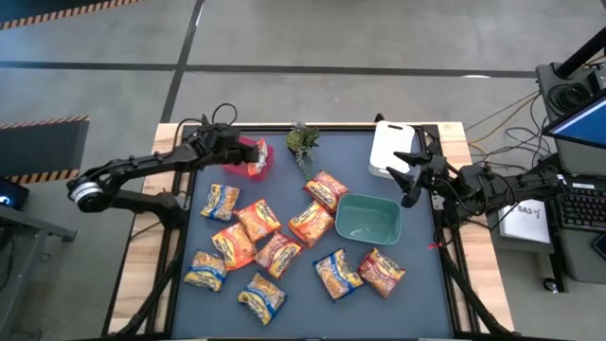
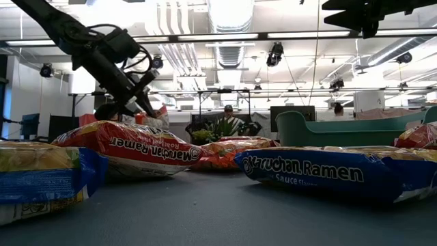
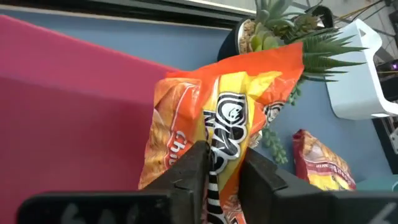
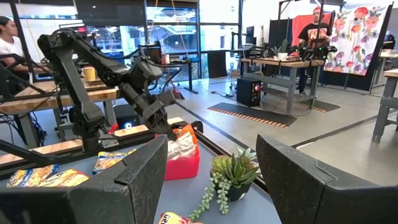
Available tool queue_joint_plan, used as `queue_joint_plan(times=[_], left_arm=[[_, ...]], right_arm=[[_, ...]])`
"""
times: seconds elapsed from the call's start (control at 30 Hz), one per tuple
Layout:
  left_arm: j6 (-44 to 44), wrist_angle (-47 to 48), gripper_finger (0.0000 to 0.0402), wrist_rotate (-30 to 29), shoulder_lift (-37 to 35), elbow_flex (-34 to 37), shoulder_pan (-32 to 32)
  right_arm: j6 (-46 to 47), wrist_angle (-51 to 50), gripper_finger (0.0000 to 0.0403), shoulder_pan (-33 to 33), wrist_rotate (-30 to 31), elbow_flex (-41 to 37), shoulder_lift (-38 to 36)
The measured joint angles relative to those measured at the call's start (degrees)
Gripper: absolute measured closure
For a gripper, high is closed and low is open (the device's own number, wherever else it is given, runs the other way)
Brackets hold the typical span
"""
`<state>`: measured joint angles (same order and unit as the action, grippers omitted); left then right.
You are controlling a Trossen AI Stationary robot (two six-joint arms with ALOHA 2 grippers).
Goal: Sort Maruchan noodles
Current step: Put the orange noodle pack into the red bin, then put the red noodle pack into the green bin
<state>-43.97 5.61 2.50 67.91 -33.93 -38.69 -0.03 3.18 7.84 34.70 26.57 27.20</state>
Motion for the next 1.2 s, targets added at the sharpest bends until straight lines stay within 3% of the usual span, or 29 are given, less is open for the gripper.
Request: queue_joint_plan(times=[0.33,0.5,0.63,0.73,0.9,1.2], left_arm=[[1.7,-0.4,0.0235,1.6,-2.4,0.0,0.3],[4.6,0.4,0.0213,5.5,-4.9,-2.4,0.3],[8.5,8.7,0.0213,5.4,-7.7,-8.0,0.5],[10.8,17.0,0.0215,1.7,-9.4,-12.7,2.5],[13.6,25.8,0.0217,-5.2,-10.9,-18.0,11.7],[22.2,25.8,0.0217,-16.2,-9.3,-18.4,36.9]], right_arm=[[-0.1,0.0,0.0170,0.0,0.0,0.0,0.0],[-0.2,0.0,0.0170,0.0,0.0,0.0,0.0],[-0.1,0.0,0.0170,0.0,0.0,0.0,0.0],[0.0,0.0,0.0170,0.0,0.0,0.0,0.0],[0.0,0.0,0.0170,0.0,0.0,0.0,0.0],[0.0,0.1,0.0170,0.0,0.0,0.0,0.0]])
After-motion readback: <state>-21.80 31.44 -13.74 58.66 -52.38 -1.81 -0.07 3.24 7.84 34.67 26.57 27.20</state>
